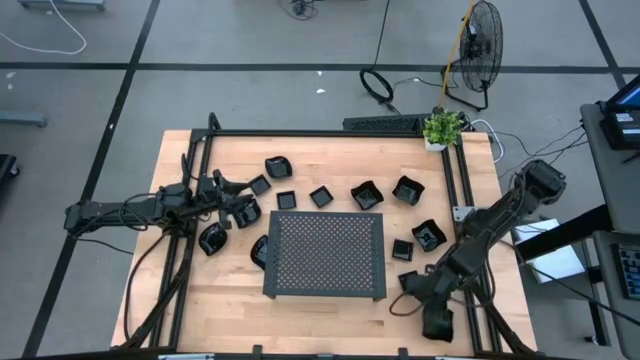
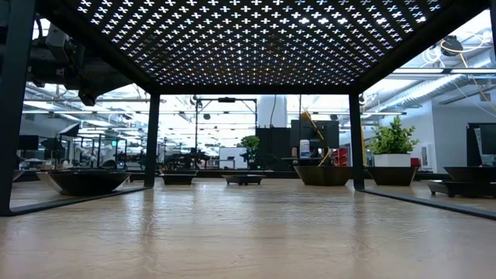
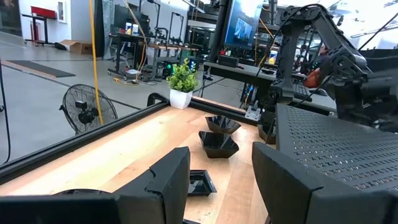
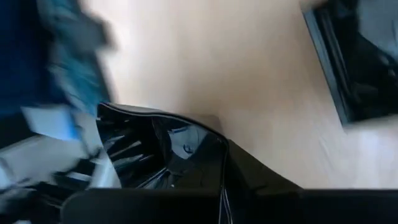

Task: Pick & Place Mini shaped plates
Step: Put the black distorted square plate on the shelf, then stack the black distorted square plate on top of the black distorted square plate on the shelf

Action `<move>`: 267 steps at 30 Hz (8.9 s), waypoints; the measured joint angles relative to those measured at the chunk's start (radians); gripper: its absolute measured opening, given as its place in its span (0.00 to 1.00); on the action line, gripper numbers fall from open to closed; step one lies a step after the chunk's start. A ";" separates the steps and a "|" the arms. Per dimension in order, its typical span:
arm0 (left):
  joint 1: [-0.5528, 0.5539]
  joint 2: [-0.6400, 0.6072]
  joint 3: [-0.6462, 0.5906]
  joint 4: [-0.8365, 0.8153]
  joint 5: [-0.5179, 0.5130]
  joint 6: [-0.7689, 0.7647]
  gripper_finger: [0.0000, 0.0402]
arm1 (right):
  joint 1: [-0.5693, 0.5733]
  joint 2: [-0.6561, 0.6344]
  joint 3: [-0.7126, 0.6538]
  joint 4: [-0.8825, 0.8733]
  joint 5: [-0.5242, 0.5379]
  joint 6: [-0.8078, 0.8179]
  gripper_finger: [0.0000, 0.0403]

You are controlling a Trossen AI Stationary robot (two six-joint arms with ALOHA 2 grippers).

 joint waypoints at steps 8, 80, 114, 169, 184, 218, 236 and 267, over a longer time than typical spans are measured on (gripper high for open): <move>0.000 0.000 0.000 0.000 0.000 0.000 0.44 | -0.082 -0.132 0.000 0.222 0.025 -0.086 0.00; 0.000 0.000 0.000 0.000 0.000 0.000 0.44 | -0.907 -0.014 0.543 -0.373 0.105 -0.790 0.23; 0.000 0.000 0.000 0.004 0.000 0.000 0.44 | -1.331 -0.240 0.202 -0.569 0.426 -0.784 0.41; 0.000 0.000 0.000 0.003 0.000 0.000 0.44 | -1.573 -0.061 -0.010 -0.319 0.314 -0.995 0.07; 0.000 0.000 0.000 0.003 0.000 0.000 0.44 | -1.573 -0.093 -0.009 -0.315 0.314 -1.024 0.00; 0.000 0.000 0.000 0.003 0.000 0.000 0.44 | -1.573 -0.447 -0.010 -0.235 0.314 -0.971 0.00; 0.000 0.000 0.000 0.003 0.000 0.000 0.44 | -1.573 -0.463 -0.010 0.047 0.314 -0.949 0.00; 0.000 0.000 0.000 0.003 0.000 0.000 0.44 | -1.531 -0.463 -0.010 0.607 0.116 -0.832 0.00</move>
